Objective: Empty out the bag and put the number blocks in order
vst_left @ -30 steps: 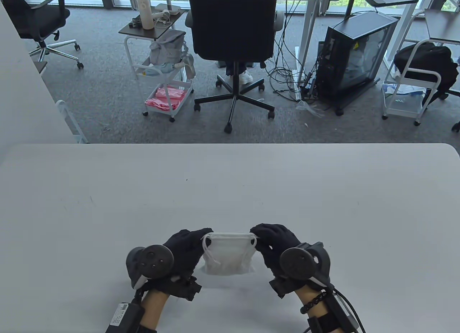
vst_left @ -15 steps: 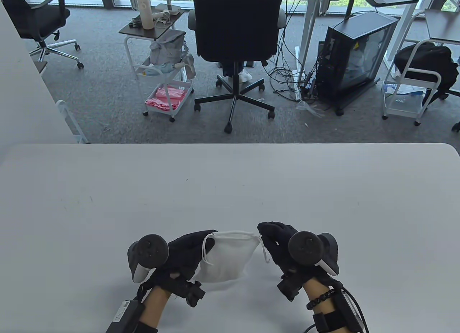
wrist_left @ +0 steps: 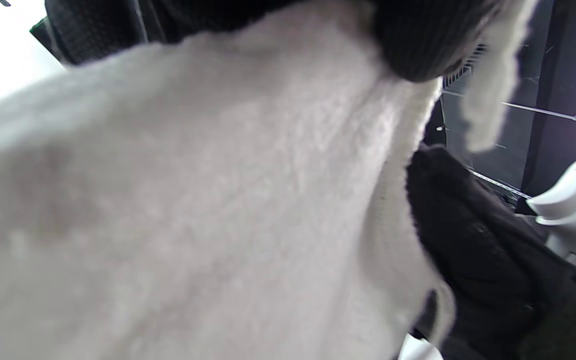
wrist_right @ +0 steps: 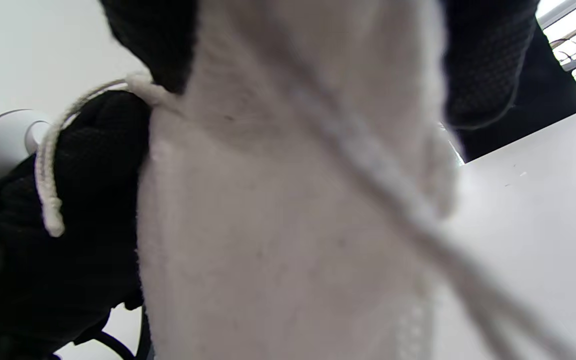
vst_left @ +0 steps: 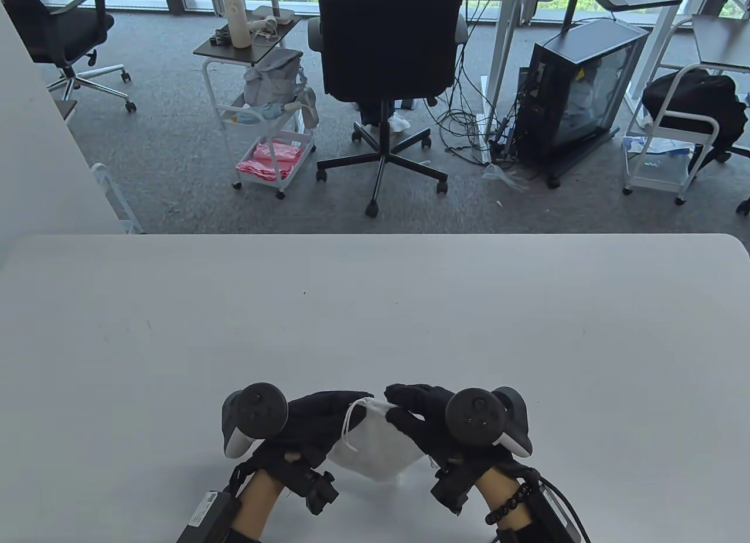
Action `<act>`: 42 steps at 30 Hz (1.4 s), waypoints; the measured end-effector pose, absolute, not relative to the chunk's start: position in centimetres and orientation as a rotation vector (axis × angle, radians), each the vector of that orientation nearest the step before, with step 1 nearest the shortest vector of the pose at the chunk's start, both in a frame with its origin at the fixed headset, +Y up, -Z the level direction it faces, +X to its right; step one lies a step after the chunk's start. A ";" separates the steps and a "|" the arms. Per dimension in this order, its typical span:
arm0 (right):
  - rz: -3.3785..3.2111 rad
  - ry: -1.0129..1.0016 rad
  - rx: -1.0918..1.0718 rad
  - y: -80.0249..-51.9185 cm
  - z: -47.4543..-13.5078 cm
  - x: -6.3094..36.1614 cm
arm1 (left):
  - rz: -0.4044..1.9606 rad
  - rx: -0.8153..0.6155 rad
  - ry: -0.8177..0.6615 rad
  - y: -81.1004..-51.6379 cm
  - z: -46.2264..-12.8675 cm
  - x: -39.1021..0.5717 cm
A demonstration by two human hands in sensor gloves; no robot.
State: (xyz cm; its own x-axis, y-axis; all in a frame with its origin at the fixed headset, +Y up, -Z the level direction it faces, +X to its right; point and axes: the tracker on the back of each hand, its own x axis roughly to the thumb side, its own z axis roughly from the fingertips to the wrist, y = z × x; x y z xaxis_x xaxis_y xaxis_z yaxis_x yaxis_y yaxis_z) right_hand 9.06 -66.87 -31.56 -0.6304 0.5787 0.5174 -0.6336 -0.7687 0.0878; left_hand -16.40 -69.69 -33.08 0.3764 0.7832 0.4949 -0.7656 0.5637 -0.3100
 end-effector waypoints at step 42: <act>2.218 -0.233 0.392 -66.2 -30.7 8.9 | 0.654 0.172 -0.277 -65.1 -30.4 -16.4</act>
State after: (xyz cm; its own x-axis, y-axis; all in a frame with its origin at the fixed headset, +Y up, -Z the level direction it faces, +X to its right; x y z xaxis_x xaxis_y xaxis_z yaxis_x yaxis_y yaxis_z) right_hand 8.88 -66.23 -30.69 -0.5899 0.7242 0.3571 -0.7827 -0.6216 -0.0323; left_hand -16.40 -65.13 -30.38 0.7590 0.5742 0.3071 -0.6198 0.7815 0.0707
